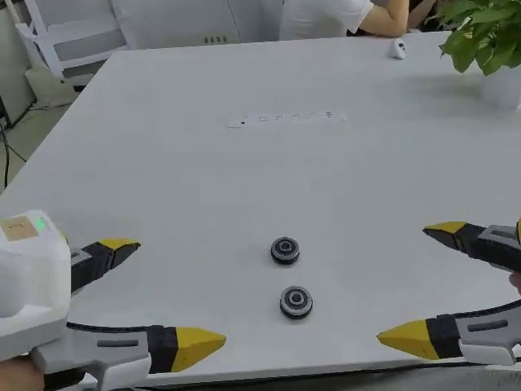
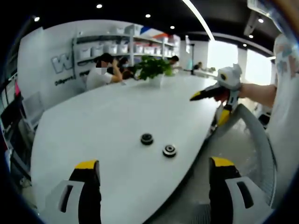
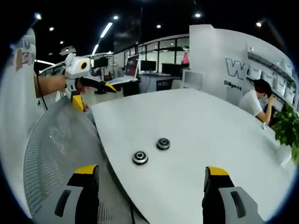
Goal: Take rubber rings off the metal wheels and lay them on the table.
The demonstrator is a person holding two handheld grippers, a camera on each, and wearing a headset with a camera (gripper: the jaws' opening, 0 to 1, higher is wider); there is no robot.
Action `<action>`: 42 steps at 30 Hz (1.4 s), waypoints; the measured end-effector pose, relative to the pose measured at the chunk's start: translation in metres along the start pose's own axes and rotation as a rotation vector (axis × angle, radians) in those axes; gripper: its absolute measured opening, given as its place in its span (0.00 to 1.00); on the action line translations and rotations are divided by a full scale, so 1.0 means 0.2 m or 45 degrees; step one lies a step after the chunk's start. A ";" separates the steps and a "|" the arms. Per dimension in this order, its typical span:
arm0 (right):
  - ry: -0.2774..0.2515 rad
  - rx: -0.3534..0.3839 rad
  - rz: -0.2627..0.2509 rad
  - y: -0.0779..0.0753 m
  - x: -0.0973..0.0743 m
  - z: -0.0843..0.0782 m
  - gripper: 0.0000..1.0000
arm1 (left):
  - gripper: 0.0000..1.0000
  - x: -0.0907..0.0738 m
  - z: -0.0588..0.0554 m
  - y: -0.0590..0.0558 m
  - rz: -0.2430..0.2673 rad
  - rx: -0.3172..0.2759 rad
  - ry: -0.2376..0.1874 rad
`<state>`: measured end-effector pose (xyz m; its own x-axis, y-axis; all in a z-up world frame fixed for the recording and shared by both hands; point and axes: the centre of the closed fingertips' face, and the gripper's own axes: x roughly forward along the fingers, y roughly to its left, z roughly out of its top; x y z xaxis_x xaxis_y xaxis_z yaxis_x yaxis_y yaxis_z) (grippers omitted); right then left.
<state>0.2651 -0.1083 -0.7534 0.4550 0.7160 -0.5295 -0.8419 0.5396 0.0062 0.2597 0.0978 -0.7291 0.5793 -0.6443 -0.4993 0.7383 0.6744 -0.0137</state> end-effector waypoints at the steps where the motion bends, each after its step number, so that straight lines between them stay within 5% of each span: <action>1: 0.002 0.000 -0.003 0.00 0.00 0.00 0.91 | 0.98 0.00 -0.01 0.00 -0.002 -0.005 0.002; 19: 0.038 0.013 0.001 0.05 0.04 -0.03 0.90 | 0.98 -0.07 -0.06 0.03 0.005 -0.008 0.002; 42: 0.026 0.031 -0.003 0.00 0.07 -0.03 0.90 | 0.97 -0.02 -0.06 0.03 -0.012 -0.021 0.018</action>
<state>0.2703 -0.0998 -0.7655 0.4506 0.7059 -0.5465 -0.8335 0.5520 0.0257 0.2579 0.1099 -0.7383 0.5674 -0.6458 -0.5110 0.7379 0.6742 -0.0327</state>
